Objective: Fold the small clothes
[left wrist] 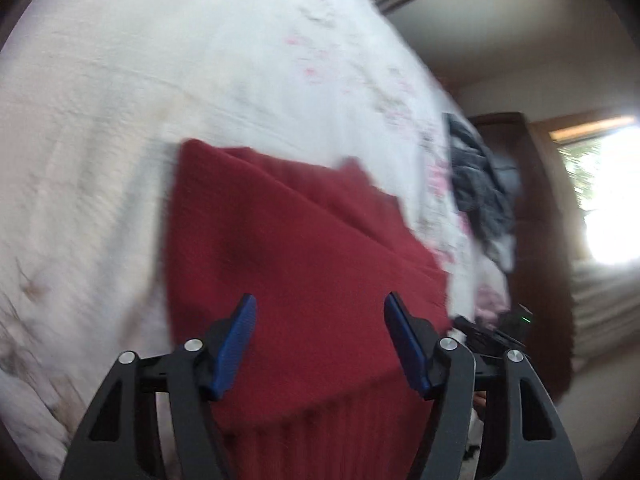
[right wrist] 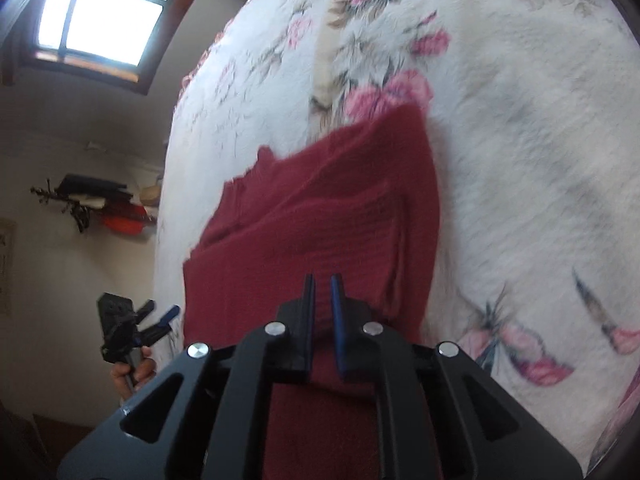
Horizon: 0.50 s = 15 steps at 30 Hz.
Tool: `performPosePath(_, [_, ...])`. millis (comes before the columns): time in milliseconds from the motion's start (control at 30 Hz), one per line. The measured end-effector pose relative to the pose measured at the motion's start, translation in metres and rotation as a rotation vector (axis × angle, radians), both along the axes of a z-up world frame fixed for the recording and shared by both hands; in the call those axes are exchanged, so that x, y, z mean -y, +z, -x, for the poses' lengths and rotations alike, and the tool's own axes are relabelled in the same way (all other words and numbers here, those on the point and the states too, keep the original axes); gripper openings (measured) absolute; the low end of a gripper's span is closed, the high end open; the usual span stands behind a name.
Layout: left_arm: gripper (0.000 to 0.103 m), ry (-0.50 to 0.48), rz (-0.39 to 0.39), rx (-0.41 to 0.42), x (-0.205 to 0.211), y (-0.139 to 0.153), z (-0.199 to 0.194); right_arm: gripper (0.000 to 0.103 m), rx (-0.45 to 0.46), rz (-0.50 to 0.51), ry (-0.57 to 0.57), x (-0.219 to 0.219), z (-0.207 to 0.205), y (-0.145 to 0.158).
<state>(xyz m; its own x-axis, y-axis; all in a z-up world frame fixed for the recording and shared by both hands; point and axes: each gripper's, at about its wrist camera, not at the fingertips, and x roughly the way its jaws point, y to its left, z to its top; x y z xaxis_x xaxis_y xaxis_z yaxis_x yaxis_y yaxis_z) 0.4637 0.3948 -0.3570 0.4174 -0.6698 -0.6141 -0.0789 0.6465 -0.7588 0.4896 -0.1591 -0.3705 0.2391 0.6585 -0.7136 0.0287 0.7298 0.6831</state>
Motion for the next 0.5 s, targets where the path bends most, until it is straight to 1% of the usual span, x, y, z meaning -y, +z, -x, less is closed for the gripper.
performPosePath(33, [0.066,-0.033,-0.020,-0.019,0.007,-0.005,0.001,0.007,-0.020,0.027,0.008,-0.003,0.002,-0.010])
performPosePath(67, [0.066,-0.049,-0.057,-0.049,0.011,-0.013,0.000,0.000,-0.038,0.045,0.008,-0.002,0.001,-0.016])
performPosePath(100, [0.066,-0.058,-0.097,-0.080,0.014,-0.022,0.000,0.000,-0.054,0.046,-0.001,0.000,0.001,-0.023])
performPosePath(133, [0.059,-0.057,-0.116,-0.100,0.014,-0.030,0.001,0.000,-0.065,0.021,-0.019,0.003,0.001,-0.026])
performPosePath(200, [0.058,-0.036,-0.112,-0.089,0.014,-0.024,0.007,0.001,-0.064,-0.011,-0.064,0.009,0.007,-0.020])
performPosePath(233, [0.061,-0.026,-0.107,-0.061,0.013,-0.014,0.015,0.007,-0.050,-0.027,-0.074,0.011,0.013,-0.012])
performPosePath(267, [0.062,-0.024,-0.098,-0.038,0.013,-0.007,0.024,0.011,-0.038,-0.048,-0.080,0.012,0.021,-0.006])
performPosePath(300, [0.064,-0.023,-0.089,-0.022,0.013,-0.002,0.035,0.013,-0.034,-0.076,-0.083,0.014,0.036,0.000])
performPosePath(333, [0.067,-0.021,-0.082,-0.015,0.010,0.003,0.055,0.015,-0.035,-0.088,-0.081,0.017,0.053,0.004])
performPosePath(367, [0.067,-0.021,-0.085,-0.019,0.010,0.003,0.070,0.017,-0.040,-0.086,-0.075,0.019,0.066,0.004])
performPosePath(433, [0.069,-0.029,-0.106,-0.028,0.007,0.010,0.113,0.020,-0.072,-0.069,-0.058,0.028,0.109,0.004])
performPosePath(467, [0.070,-0.034,-0.123,-0.034,0.003,0.016,0.134,0.021,-0.093,-0.054,-0.047,0.035,0.137,0.004])
performPosePath(500, [0.070,-0.033,-0.142,-0.038,-0.001,0.020,0.160,0.023,-0.107,-0.042,-0.040,0.042,0.156,0.006])
